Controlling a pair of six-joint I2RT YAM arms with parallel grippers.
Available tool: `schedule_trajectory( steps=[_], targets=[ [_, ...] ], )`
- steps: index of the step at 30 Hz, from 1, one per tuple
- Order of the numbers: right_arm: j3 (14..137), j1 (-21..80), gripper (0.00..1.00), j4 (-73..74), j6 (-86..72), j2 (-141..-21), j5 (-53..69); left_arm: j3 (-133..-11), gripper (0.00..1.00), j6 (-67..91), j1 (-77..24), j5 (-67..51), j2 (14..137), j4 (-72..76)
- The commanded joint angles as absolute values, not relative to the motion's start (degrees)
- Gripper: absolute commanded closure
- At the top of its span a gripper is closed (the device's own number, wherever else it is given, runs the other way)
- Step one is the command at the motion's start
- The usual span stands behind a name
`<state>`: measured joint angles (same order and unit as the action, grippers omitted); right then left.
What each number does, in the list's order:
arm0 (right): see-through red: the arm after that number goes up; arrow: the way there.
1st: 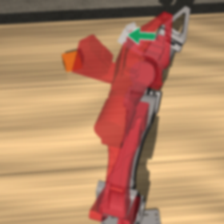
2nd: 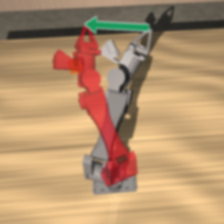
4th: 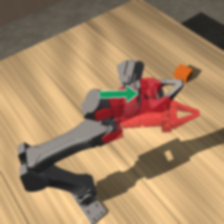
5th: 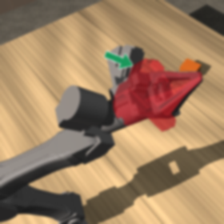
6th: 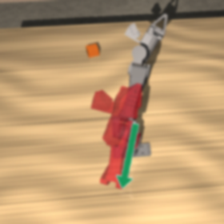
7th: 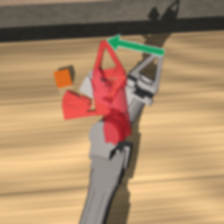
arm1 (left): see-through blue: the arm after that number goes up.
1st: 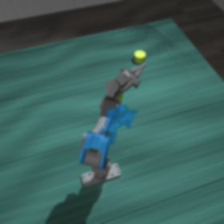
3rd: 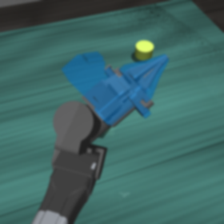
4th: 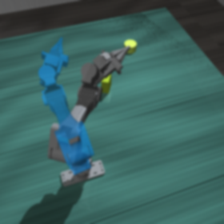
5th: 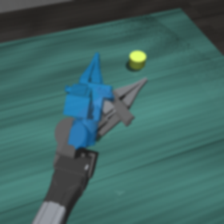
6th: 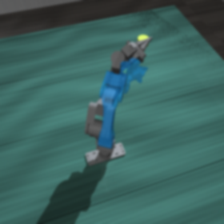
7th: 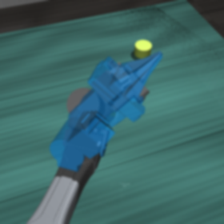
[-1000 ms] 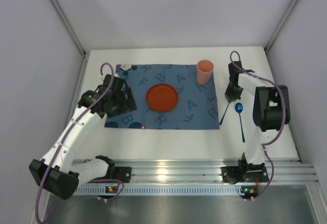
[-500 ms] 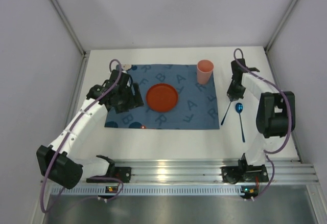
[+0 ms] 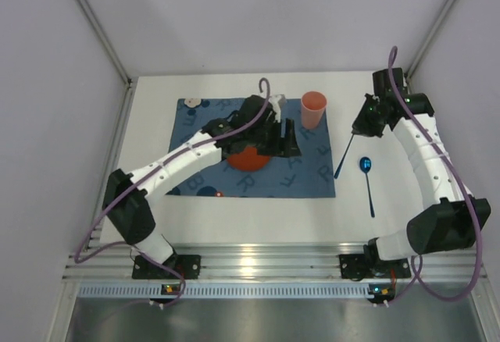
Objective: Set the dinner table for one person
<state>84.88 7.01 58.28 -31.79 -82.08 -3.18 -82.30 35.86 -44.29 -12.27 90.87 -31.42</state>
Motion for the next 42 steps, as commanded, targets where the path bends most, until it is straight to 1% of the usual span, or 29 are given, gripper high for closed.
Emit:
schedule_trajectory(
  steps=[1, 8, 13, 16, 17, 20, 21, 22, 23, 27, 28, 29, 30, 32, 33, 34, 35, 37, 38, 40, 41, 42],
  targets=[
    [87.4, 8.9, 1.0, 63.1, -34.9, -79.5, -0.3, -87.8, 0.27, 36.2, -48.6, -18.5, 96.4, -21.1],
    [87.8, 9.1, 1.0, 64.8, -35.9, -76.4, 1.1, -93.6, 0.28, 37.2, -52.9, -23.9, 103.2, -17.7],
    [88.1, 9.1, 1.0, 65.0, -36.7, -75.9, 2.1, -94.2, 0.29, 37.4, -54.7, -27.3, 105.3, -16.1],
    [88.2, 9.1, 1.0, 65.0, -37.4, -75.8, 2.5, -95.1, 0.33, 37.7, -55.4, -28.5, 106.8, -15.4],
    [88.5, 9.1, 1.0, 65.0, -37.5, -75.6, 2.5, -96.1, 0.35, 37.6, -55.5, -28.7, 107.2, -16.0],
    [89.2, 9.1, 1.0, 65.1, -38.4, -75.6, 3.3, -96.8, 0.54, 37.7, -55.6, -29.5, 108.7, -16.1],
    [89.3, 9.1, 1.0, 65.1, -38.6, -75.6, 3.6, -96.9, 0.73, 37.8, -55.6, -29.9, 109.2, -16.0],
    [89.6, 9.1, 1.0, 65.0, -38.9, -75.6, 4.0, -96.9, 0.88, 38.0, -55.6, -30.2, 109.4, -16.0],
    [89.5, 9.1, 1.0, 64.9, -39.1, -75.7, 4.4, -97.1, 1.0, 38.1, -55.5, -30.1, 109.4, -16.0],
    [88.6, 9.1, 0.99, 63.4, -39.2, -75.8, 6.2, -96.5, 1.0, 37.4, -54.5, -28.7, 108.3, -17.7],
    [88.6, 9.1, 0.91, 62.8, -38.9, -75.8, 7.0, -95.0, 1.0, 37.1, -53.2, -28.6, 106.7, -17.8],
    [88.8, 9.1, 0.61, 62.6, -38.8, -75.8, 7.3, -93.8, 1.0, 36.7, -52.2, -28.3, 105.5, -18.0],
    [88.9, 9.1, 0.46, 62.3, -38.7, -75.8, 7.4, -92.2, 1.0, 36.7, -51.2, -28.0, 104.2, -18.4],
    [90.3, 9.1, 0.23, 62.4, -38.1, -75.8, 6.9, -85.5, 1.0, 36.0, -46.6, -27.9, 98.9, -18.3],
    [90.9, 9.1, 0.18, 62.6, -37.4, -75.9, 6.8, -83.2, 1.0, 35.5, -44.8, -27.8, 97.0, -18.5],
    [91.9, 9.0, 0.16, 62.8, -37.0, -76.1, 6.7, -78.3, 1.0, 34.8, -42.8, -27.5, 94.8, -19.3],
    [92.5, 9.0, 0.15, 63.2, -36.7, -76.2, 6.6, -76.0, 1.0, 33.1, -38.2, -27.6, 90.8, -19.9],
    [93.7, 8.9, 0.14, 64.0, -35.5, -76.1, 6.4, -71.0, 1.0, 30.8, -32.9, -27.2, 87.0, -23.2],
    [93.8, 8.8, 0.14, 64.2, -35.2, -75.9, 6.3, -69.7, 1.0, 28.0, -27.5, -27.3, 84.3, -24.0],
    [93.3, 8.7, 0.14, 64.8, -34.1, -75.5, 6.2, -67.6, 1.0, 25.2, -22.3, -28.0, 82.9, -26.0],
    [92.9, 8.5, 0.14, 64.9, -33.8, -75.3, 6.3, -67.2, 1.0, 22.3, -17.2, -28.3, 82.4, -27.8],
    [92.4, 8.4, 0.14, 65.0, -33.4, -75.1, 6.6, -67.0, 1.0, 20.8, -15.0, -28.6, 82.6, -29.2]
  ],
)
